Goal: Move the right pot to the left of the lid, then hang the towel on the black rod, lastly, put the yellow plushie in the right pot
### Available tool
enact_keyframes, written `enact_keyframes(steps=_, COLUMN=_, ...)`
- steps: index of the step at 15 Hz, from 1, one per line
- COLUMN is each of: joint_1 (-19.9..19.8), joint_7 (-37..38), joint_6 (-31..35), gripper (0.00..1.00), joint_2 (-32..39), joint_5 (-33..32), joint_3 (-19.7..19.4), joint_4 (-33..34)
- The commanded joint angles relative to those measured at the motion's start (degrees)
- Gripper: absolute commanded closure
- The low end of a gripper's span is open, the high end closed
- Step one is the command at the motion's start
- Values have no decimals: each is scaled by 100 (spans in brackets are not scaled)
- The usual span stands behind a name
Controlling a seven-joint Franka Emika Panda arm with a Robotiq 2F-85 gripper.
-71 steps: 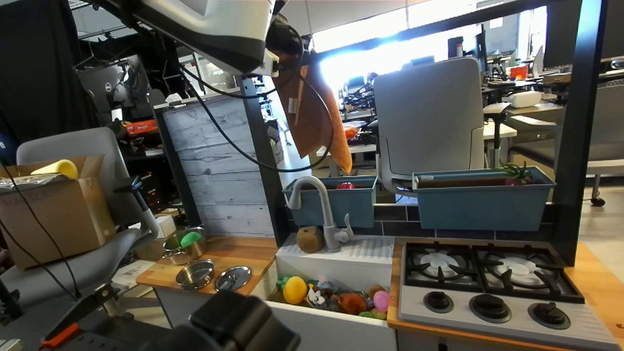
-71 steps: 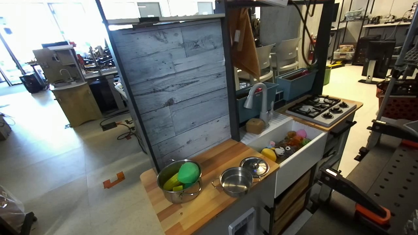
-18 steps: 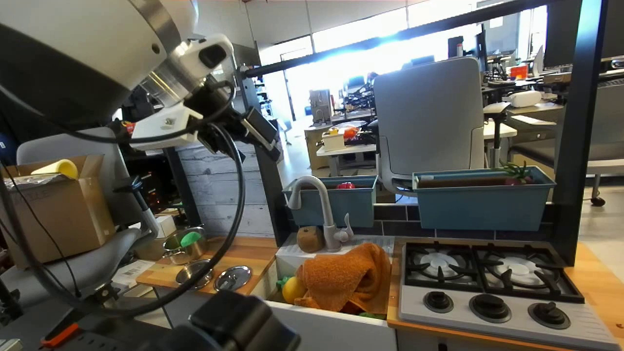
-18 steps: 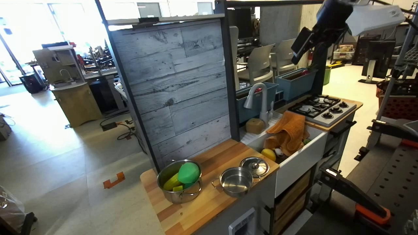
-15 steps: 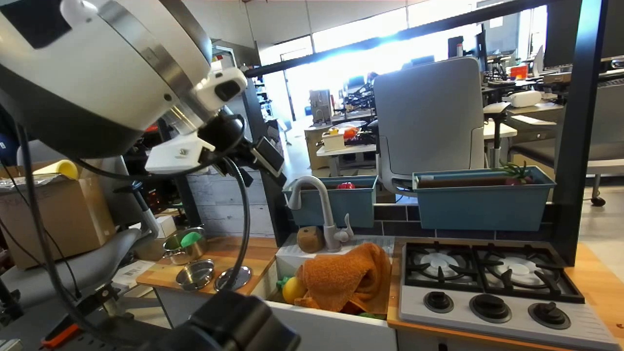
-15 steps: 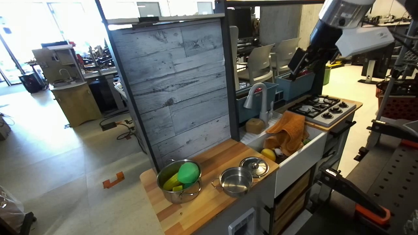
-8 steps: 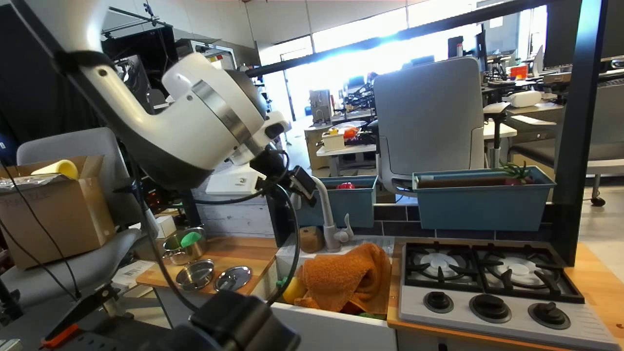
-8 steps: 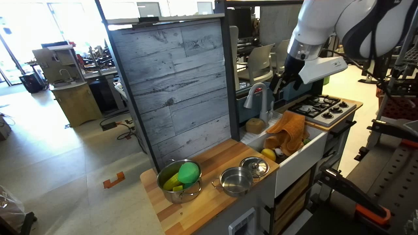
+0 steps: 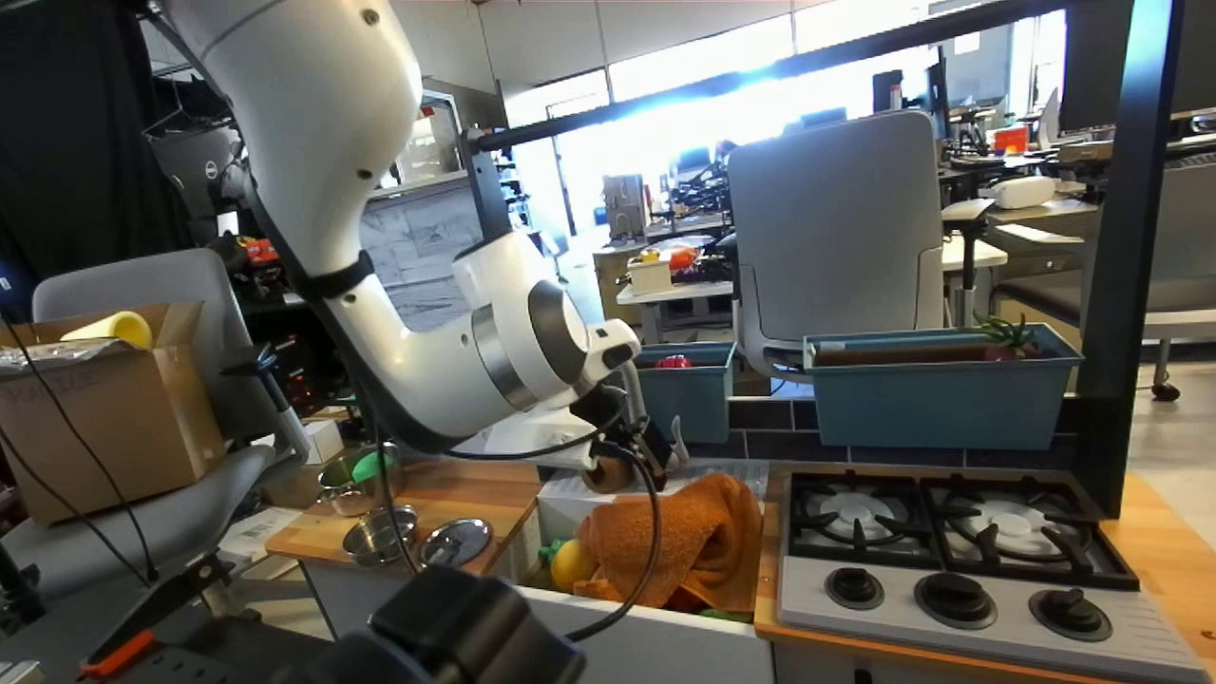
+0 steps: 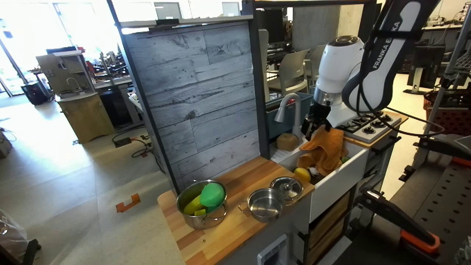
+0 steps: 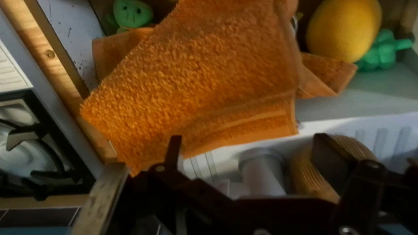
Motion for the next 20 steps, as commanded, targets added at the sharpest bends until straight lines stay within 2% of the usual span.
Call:
enact_keyframes(steps=1, joint_1=-268, joint_7=-1554, joint_6=-157, gripper=0, joint_2=583, joint_5=1228, joint_3=85, joint_4=491)
enact_keyframes(steps=2, joint_1=-302, joint_7=-1974, joint_6=-185, gripper=0, joint_2=807, joint_5=1651, joint_3=55, joint_4=698)
enact_keyframes(steps=3, joint_1=-328, joint_7=-2236, joint_6=-269, gripper=22, joint_2=953, joint_5=1922, joint_3=29, joint_4=869)
enact_keyframes(steps=5, joint_1=-399, joint_7=-2690, joint_6=-523, gripper=35, joint_2=1240, joint_5=2369, joint_3=24, joint_4=1241)
enact_keyframes(steps=6, joint_1=-400, joint_7=-2845, joint_6=-528, gripper=44, joint_2=1315, joint_5=2504, joint_3=-23, joint_4=1338)
enact_keyframes(steps=13, joint_1=-407, joint_7=-3469, joint_6=-280, gripper=96, joint_2=1455, joint_5=2807, joint_3=-15, joint_4=1573)
enact_keyframes(steps=16, joint_1=-336, joint_7=-3613, joint_6=-241, gripper=100, joint_2=1062, joint_5=2782, joint_3=105, joint_4=1208)
enact_keyframes(steps=20, joint_1=-348, joint_7=-3840, joint_6=-262, gripper=98, joint_2=-166, joint_5=2707, joint_3=156, joint_4=-97)
